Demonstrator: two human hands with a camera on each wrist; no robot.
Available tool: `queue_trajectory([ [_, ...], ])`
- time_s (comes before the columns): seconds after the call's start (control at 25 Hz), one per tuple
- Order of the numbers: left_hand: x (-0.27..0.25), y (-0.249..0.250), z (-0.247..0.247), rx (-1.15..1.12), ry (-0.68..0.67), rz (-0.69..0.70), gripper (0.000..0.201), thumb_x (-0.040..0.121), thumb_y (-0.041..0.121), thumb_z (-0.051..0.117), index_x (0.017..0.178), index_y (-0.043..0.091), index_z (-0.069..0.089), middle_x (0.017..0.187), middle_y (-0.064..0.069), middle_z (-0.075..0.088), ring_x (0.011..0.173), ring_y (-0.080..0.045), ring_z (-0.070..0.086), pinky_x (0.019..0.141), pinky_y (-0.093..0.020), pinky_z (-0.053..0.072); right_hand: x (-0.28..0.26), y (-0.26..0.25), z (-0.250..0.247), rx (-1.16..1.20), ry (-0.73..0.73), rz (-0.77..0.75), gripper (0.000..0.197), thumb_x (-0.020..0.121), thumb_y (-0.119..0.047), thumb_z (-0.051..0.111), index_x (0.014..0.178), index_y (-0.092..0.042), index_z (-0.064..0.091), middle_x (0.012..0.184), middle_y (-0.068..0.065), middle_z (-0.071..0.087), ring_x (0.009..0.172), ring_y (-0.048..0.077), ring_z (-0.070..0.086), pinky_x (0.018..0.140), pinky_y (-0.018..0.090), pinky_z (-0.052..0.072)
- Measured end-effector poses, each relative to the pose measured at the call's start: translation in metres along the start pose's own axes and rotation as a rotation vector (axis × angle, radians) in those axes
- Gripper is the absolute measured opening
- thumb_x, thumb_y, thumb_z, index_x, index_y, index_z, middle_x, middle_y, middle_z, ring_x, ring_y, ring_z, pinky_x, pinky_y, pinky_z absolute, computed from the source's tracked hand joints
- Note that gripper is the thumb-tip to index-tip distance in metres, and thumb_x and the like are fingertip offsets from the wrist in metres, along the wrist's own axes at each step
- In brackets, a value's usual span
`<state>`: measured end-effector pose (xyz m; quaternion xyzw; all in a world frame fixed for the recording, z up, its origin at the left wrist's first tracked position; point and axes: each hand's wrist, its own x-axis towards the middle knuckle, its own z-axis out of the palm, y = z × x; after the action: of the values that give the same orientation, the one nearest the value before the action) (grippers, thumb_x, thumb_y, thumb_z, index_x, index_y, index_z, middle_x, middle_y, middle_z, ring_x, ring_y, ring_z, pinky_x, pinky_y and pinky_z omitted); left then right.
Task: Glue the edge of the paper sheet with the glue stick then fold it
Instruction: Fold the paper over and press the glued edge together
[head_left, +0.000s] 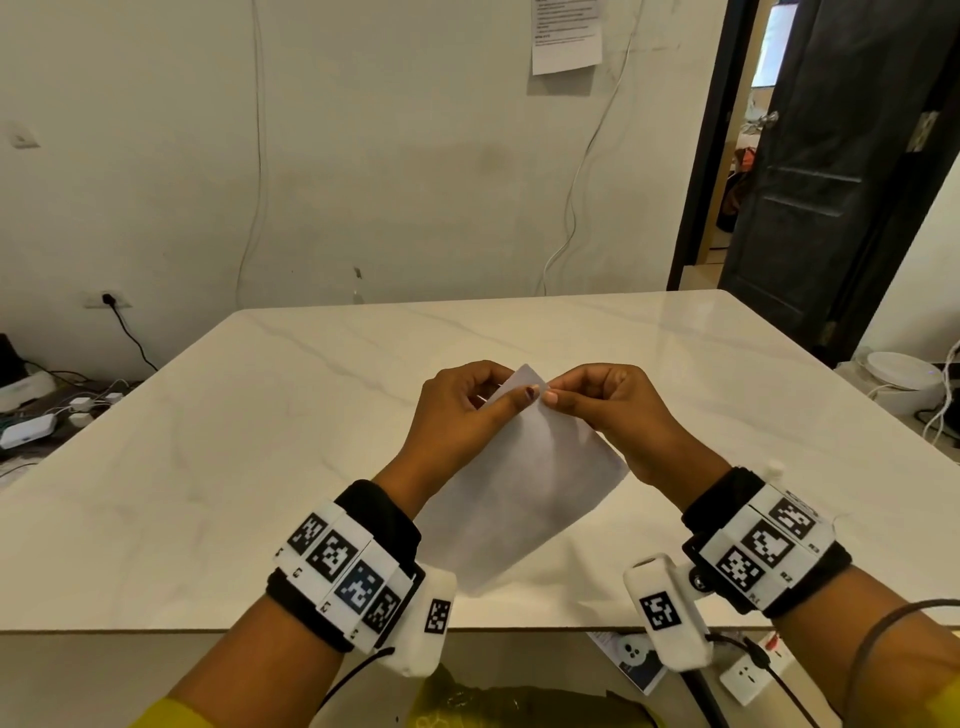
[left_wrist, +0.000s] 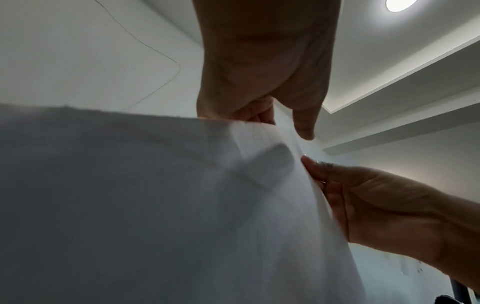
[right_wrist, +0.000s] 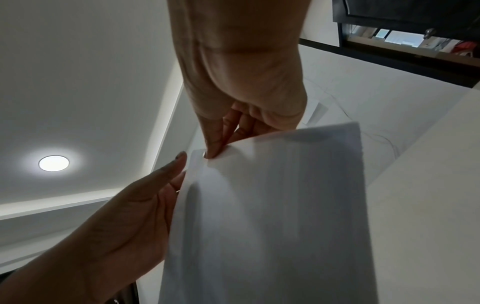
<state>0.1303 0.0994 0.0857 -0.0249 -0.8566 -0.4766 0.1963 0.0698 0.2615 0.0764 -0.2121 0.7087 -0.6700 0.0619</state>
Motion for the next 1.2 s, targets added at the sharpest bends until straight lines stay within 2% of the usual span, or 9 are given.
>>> queue_trajectory([
  [0.16,0.001,0.007,0.003,-0.057,0.104,0.027,0.012,0.086,0.027,0.060,0.086,0.018,0.068,0.080,0.008,0.067,0.071,0.000,0.063,0.064,-0.007,0.050,0.001,-0.002,0.005,-0.046,-0.014,-0.044,0.004,0.076,-0.016,0.070,0.074,-0.020,0.072,0.068,-0.010,0.073,0.068,0.011,0.069,0.068,0.024,0.057],
  [0.28,0.001,0.007,0.004,-0.092,0.139,0.036,0.010,0.087,0.022,0.060,0.084,0.019,0.069,0.075,0.012,0.064,0.067,0.008,0.061,0.062,-0.001,0.046,0.001,-0.004,0.006,-0.044,-0.012,-0.062,0.002,0.075,-0.016,0.071,0.076,-0.017,0.072,0.066,-0.010,0.072,0.066,0.008,0.069,0.063,0.018,0.055],
  [0.48,0.003,-0.002,-0.003,-0.108,0.264,0.036,0.012,0.087,0.023,0.060,0.087,0.015,0.070,0.080,0.009,0.066,0.075,-0.001,0.061,0.065,0.001,0.045,0.001,0.004,-0.003,-0.074,0.000,-0.005,0.002,0.075,-0.014,0.071,0.077,-0.014,0.072,0.075,-0.002,0.072,0.064,0.005,0.067,0.059,0.014,0.053],
  [0.6,0.002,-0.007,-0.010,-0.201,0.324,0.000,0.009,0.087,0.021,0.060,0.088,0.017,0.068,0.082,0.012,0.066,0.081,-0.002,0.061,0.069,0.001,0.045,0.001,0.010,-0.013,-0.040,0.021,0.036,0.002,0.076,-0.011,0.070,0.077,-0.013,0.071,0.074,0.000,0.071,0.064,0.007,0.065,0.058,0.015,0.052],
  [0.84,-0.002,-0.012,-0.009,-0.295,0.425,-0.045,0.009,0.088,0.022,0.058,0.088,0.017,0.066,0.083,0.010,0.066,0.079,-0.002,0.061,0.072,-0.011,0.047,0.000,0.012,-0.021,0.057,0.027,0.053,0.006,0.079,-0.005,0.066,0.080,-0.009,0.069,0.067,-0.005,0.072,0.062,0.007,0.067,0.058,0.019,0.056],
  [0.92,-0.002,-0.011,-0.008,-0.335,0.464,-0.039,0.010,0.090,0.022,0.056,0.097,0.020,0.061,0.092,0.006,0.066,0.089,-0.007,0.060,0.079,-0.016,0.045,0.001,0.008,-0.021,0.036,0.030,0.022,0.006,0.078,-0.004,0.066,0.081,-0.009,0.069,0.069,-0.003,0.072,0.062,0.006,0.067,0.058,0.018,0.055],
  [1.0,-0.002,-0.006,-0.008,-0.402,0.498,0.009,0.022,0.088,0.027,0.052,0.108,0.021,0.054,0.109,0.002,0.062,0.106,-0.012,0.056,0.089,-0.017,0.042,0.003,0.003,-0.019,-0.013,0.038,-0.025,0.008,0.078,-0.004,0.067,0.081,-0.010,0.069,0.076,0.003,0.071,0.064,0.006,0.067,0.061,0.018,0.056],
  [1.08,-0.002,0.000,-0.007,-0.207,0.519,0.138,0.034,0.084,0.032,0.052,0.116,0.021,0.052,0.120,0.004,0.058,0.116,-0.010,0.049,0.097,-0.018,0.036,0.005,-0.002,-0.015,-0.070,0.043,-0.095,0.010,0.077,-0.005,0.068,0.079,-0.014,0.069,0.078,0.004,0.070,0.065,0.005,0.067,0.064,0.017,0.056],
  [1.2,0.004,0.007,0.000,0.310,0.406,0.305,0.041,0.081,0.033,0.057,0.120,0.020,0.054,0.124,0.003,0.058,0.126,-0.015,0.043,0.108,-0.034,0.026,0.009,-0.012,-0.004,-0.171,0.032,-0.218,0.011,0.076,-0.008,0.070,0.079,-0.018,0.070,0.078,-0.002,0.070,0.069,0.002,0.066,0.068,0.014,0.055],
])
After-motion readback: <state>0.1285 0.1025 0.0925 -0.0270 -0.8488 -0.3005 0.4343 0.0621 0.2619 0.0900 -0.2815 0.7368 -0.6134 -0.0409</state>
